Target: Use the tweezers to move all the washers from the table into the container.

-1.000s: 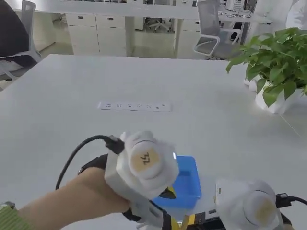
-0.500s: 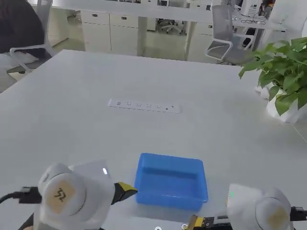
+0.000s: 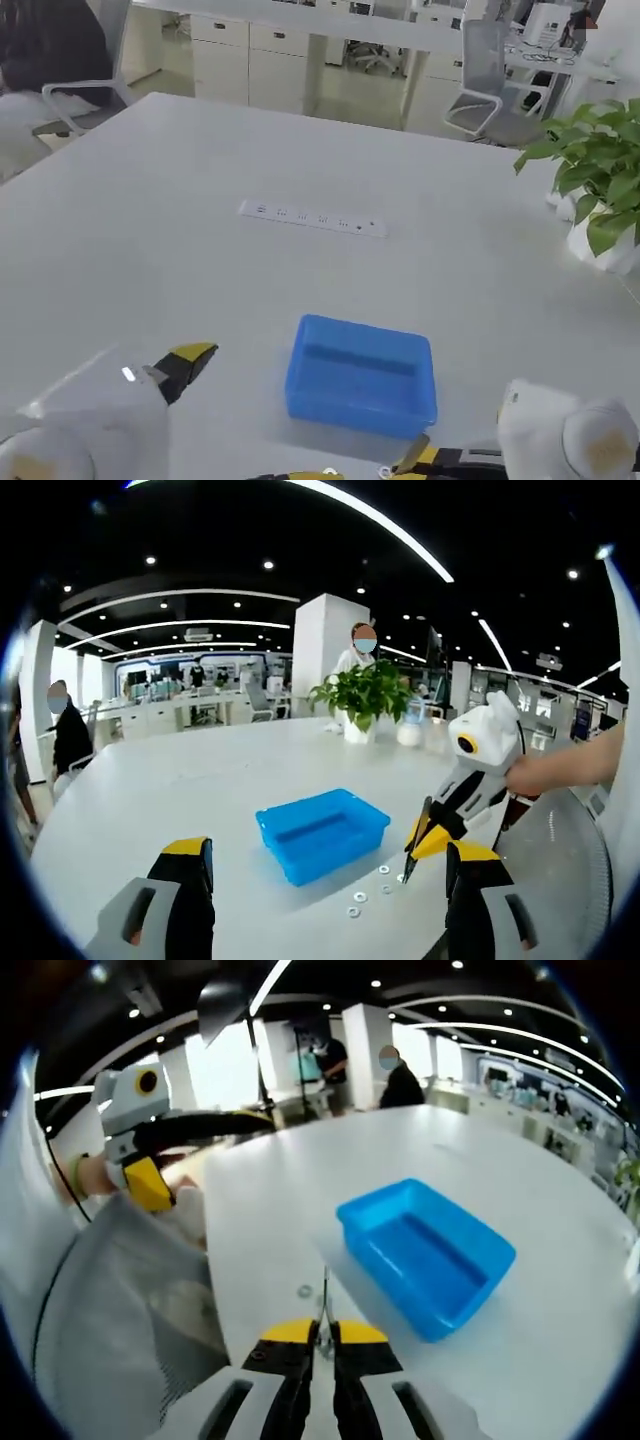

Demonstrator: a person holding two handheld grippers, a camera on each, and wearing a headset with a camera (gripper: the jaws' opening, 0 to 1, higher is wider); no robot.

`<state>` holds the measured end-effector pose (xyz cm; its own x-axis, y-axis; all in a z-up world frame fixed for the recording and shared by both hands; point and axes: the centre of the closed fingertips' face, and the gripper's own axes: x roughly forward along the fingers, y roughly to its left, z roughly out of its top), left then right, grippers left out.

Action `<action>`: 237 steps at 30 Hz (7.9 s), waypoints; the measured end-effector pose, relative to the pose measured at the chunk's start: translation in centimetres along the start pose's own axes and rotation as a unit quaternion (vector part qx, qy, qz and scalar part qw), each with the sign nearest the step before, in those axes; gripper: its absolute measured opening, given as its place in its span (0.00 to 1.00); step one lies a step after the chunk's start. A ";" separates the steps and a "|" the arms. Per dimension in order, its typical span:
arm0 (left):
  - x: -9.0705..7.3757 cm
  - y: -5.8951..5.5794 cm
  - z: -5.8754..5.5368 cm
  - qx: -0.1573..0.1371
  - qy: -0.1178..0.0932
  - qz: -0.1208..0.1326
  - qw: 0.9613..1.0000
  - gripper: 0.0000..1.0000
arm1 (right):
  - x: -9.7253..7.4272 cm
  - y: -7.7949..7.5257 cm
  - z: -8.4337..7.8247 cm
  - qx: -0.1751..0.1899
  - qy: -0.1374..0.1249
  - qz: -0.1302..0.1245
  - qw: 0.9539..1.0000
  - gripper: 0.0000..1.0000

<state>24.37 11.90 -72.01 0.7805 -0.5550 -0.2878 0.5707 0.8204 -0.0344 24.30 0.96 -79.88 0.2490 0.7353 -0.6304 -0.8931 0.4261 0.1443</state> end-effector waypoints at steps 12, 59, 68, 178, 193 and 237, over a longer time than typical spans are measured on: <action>-0.3 0.8 0.3 0.000 -0.038 0.037 0.999 0.99 | -2.3 -2.2 2.6 0.015 -0.004 -0.029 0.999 0.03; -0.5 2.0 -0.4 -0.052 -0.040 0.039 0.997 0.95 | 3.0 -12.0 3.6 0.070 0.023 -0.098 0.992 0.03; -0.4 1.7 -0.7 -0.046 -0.030 0.036 0.998 0.95 | 3.2 -12.2 3.6 0.058 0.029 -0.102 0.993 0.04; -0.4 1.9 -1.9 -0.063 -0.003 0.032 0.998 0.85 | 0.8 -1.4 2.1 -0.027 -0.035 -0.060 0.997 0.03; -0.3 1.8 -1.9 -0.061 -0.002 0.028 0.998 0.85 | -1.5 -3.6 7.1 -0.024 -0.068 -0.078 0.994 0.03; -0.4 1.8 -1.9 -0.065 -0.005 0.027 0.997 0.83 | 3.7 -10.4 6.3 0.053 -0.003 -0.086 0.995 0.03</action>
<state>24.63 13.81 -73.76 0.8114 -0.5111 -0.2835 0.4909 0.8592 -0.1440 36.85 2.57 -78.92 0.3967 0.6496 -0.6485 -0.7932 0.5982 0.1140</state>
